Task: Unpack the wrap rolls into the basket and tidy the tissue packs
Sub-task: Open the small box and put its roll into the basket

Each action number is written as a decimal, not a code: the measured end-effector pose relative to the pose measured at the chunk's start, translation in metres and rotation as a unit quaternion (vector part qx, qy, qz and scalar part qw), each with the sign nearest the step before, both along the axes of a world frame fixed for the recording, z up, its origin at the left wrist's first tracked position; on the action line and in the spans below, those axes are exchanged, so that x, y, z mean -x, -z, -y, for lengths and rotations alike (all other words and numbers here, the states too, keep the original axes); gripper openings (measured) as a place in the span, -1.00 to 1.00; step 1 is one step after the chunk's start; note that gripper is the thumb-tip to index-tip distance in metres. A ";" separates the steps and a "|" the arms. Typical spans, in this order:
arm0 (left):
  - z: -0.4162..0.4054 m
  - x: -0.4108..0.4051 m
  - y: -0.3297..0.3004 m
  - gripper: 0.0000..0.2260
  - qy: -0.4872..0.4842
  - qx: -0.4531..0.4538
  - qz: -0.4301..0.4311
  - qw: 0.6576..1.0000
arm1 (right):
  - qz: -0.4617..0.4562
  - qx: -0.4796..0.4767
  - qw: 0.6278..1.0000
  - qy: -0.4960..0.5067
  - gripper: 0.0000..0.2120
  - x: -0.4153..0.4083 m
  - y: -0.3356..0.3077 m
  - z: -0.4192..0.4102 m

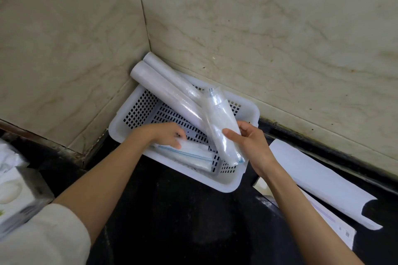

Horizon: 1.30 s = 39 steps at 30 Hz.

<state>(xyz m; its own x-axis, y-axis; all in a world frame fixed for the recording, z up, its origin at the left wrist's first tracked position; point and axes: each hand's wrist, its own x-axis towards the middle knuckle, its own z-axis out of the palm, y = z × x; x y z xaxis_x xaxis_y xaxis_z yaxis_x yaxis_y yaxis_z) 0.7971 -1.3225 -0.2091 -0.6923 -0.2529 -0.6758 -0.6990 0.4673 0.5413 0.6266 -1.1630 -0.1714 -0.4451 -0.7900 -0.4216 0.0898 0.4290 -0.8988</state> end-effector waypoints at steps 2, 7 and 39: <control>-0.006 -0.002 0.013 -0.75 -0.039 0.031 0.004 0.999 | -0.021 -0.016 0.999 -0.040 -0.86 -0.001 0.001 0.002; -0.004 -0.013 0.013 -0.59 -0.168 0.039 -0.058 0.983 | -0.115 -0.062 0.982 -0.134 -0.85 -0.009 0.009 0.011; -0.093 -0.123 -0.053 -0.61 -0.208 0.308 -0.198 0.907 | -0.440 -0.032 0.806 -0.396 -0.52 -0.083 -0.010 0.002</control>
